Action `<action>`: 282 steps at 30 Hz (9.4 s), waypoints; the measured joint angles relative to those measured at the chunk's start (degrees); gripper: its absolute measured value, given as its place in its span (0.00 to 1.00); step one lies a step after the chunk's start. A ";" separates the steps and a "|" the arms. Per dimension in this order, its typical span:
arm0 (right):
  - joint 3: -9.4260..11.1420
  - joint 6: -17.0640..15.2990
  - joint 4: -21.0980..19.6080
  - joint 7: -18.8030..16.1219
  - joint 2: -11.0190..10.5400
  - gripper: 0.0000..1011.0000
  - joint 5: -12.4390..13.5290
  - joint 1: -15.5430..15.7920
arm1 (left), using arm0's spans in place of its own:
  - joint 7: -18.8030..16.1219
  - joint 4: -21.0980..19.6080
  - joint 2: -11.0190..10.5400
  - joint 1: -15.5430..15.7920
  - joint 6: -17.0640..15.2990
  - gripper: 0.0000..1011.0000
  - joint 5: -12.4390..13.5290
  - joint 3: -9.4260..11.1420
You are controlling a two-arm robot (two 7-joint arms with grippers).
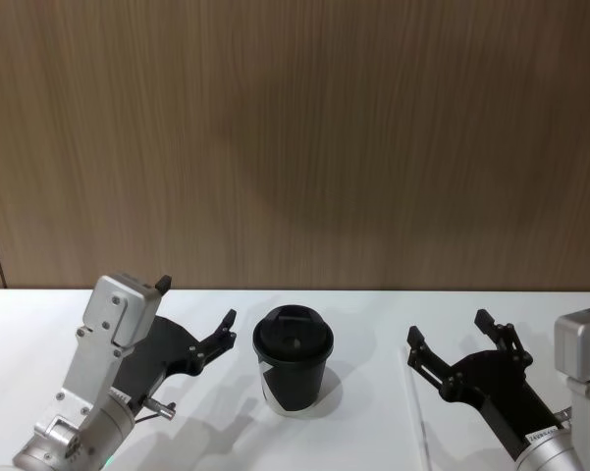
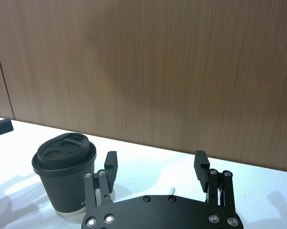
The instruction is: Pick up the straw with one hand, pass it to the other hand, and insert it into the cup.
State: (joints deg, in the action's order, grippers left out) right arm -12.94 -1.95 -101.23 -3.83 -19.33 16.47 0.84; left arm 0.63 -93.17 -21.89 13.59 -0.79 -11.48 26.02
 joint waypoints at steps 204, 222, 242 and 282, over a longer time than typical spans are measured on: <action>0.26 -29.26 -4.79 -2.42 2.23 0.00 -2.06 5.43 | 0.00 0.00 0.00 0.00 0.00 0.99 0.00 0.00; 1.38 -20.85 -3.22 -0.82 1.81 0.00 -5.84 4.91 | 0.00 0.00 0.00 0.00 0.00 0.99 0.00 0.00; 3.33 -3.64 -1.68 0.87 -1.86 0.00 -13.18 6.14 | 0.00 0.00 0.00 0.00 0.00 0.99 0.00 0.00; 1.52 27.62 4.44 -9.13 -9.57 0.00 -18.40 6.81 | 0.00 0.00 0.00 0.00 0.00 0.99 0.00 0.00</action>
State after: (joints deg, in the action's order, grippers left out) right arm -11.42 25.67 -96.79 -12.95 -28.91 -1.94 7.65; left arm 0.62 -93.18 -21.89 13.59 -0.79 -11.48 26.02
